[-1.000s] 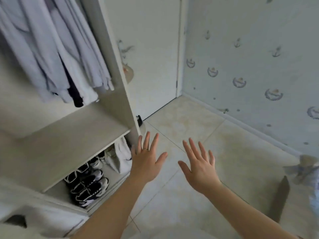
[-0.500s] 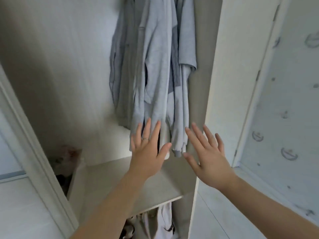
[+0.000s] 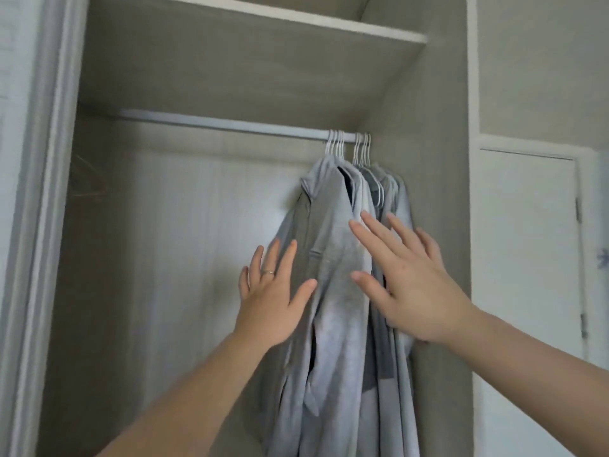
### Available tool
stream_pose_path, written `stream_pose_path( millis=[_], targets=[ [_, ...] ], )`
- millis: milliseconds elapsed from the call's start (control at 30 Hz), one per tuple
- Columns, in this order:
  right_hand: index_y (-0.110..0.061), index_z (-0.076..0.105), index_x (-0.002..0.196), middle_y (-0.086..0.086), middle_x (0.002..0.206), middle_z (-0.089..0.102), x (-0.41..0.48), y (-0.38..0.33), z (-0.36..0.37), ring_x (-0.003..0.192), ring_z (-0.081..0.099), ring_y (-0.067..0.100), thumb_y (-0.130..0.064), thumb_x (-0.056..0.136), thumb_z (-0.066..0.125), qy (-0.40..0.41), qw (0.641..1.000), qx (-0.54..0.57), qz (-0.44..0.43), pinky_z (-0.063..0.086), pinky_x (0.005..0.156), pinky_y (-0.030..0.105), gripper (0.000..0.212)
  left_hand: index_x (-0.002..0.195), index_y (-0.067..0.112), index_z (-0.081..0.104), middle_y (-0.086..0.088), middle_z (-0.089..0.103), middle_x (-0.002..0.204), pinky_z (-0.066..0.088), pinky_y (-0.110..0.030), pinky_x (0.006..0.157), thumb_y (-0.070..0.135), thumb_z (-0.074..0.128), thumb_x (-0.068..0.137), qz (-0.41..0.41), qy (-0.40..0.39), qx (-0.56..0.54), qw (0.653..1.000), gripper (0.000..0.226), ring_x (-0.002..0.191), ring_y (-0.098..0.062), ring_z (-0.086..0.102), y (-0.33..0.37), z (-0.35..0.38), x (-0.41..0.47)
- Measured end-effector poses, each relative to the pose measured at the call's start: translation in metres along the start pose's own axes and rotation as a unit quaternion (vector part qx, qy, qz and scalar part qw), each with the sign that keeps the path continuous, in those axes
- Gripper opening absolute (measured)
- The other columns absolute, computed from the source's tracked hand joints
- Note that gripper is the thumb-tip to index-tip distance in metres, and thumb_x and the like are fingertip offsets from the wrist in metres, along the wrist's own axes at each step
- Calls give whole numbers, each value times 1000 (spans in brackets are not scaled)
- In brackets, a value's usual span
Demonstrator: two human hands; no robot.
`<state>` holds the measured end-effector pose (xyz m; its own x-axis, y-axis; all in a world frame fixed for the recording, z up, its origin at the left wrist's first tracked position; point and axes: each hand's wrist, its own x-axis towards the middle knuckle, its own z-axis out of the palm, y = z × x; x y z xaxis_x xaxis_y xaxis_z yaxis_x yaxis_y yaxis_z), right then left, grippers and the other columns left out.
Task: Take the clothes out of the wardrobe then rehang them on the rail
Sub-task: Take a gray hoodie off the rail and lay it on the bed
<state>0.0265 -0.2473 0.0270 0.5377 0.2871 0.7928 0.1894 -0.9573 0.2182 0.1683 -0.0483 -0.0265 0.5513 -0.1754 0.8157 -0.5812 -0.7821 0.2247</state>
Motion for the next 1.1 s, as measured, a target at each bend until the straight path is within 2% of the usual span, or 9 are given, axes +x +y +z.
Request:
stream_pose_path(
  millis=[167,367,533,633,767,833,933,1067,1100],
  targets=[
    [-36,10,156,-16,163,8,78,29,-2,151,3,16,-61,93,23,7,1000,-25,16,8,120,49,69,155,45,-5,12,-9,166,-1,-46,122,74,20,92,-29,-1,-11,1000,73,150,-13,-14,-22,9,70],
    [-31,26,152,-10,153,37,151,44,13,145,22,15,-55,97,33,20,997,-66,30,14,114,45,61,157,40,3,9,-3,167,2,-46,121,74,27,92,-49,-8,-31,998,77,152,-17,-9,-51,31,152],
    [-26,37,145,-2,141,51,201,50,34,133,38,23,-52,97,36,18,990,-126,53,23,105,44,55,157,38,6,8,2,167,7,-47,119,77,29,89,-30,-1,-72,997,82,152,-20,-3,-68,59,226],
    [-23,50,129,-1,129,58,223,52,46,120,45,27,-47,95,40,18,981,-179,74,29,96,42,43,157,34,9,7,6,167,12,-48,118,79,33,87,-31,5,-113,993,87,152,-22,2,-70,75,264],
    [-20,51,93,4,112,59,247,49,61,108,50,30,-37,92,43,8,962,-256,91,32,83,37,19,158,28,10,4,13,166,17,-48,118,85,37,80,-19,-8,-192,981,100,152,-23,10,-66,93,306],
    [-18,54,92,6,111,57,256,48,65,107,52,31,-33,93,43,7,953,-287,95,33,81,36,18,157,26,20,0,23,164,22,-47,119,86,41,78,10,-5,-238,971,101,150,-27,20,-62,100,323],
    [-14,62,105,9,115,57,270,46,70,108,55,32,-22,94,45,3,935,-338,109,36,80,34,22,147,25,38,-2,44,153,34,-49,113,86,41,75,40,6,-288,957,95,142,-29,37,-55,108,342],
    [-12,50,87,13,105,56,286,36,76,89,58,36,-9,92,42,-10,924,-347,163,38,68,35,10,140,26,44,0,51,146,38,-48,109,87,33,70,33,-4,-367,930,94,137,-24,45,-49,118,354],
    [-12,49,89,11,97,54,290,34,76,87,57,36,-9,92,42,-9,921,-347,178,38,67,35,9,142,25,42,-1,49,147,37,-48,111,86,33,72,35,-8,-385,922,94,137,-24,44,-48,120,355]
  ],
)
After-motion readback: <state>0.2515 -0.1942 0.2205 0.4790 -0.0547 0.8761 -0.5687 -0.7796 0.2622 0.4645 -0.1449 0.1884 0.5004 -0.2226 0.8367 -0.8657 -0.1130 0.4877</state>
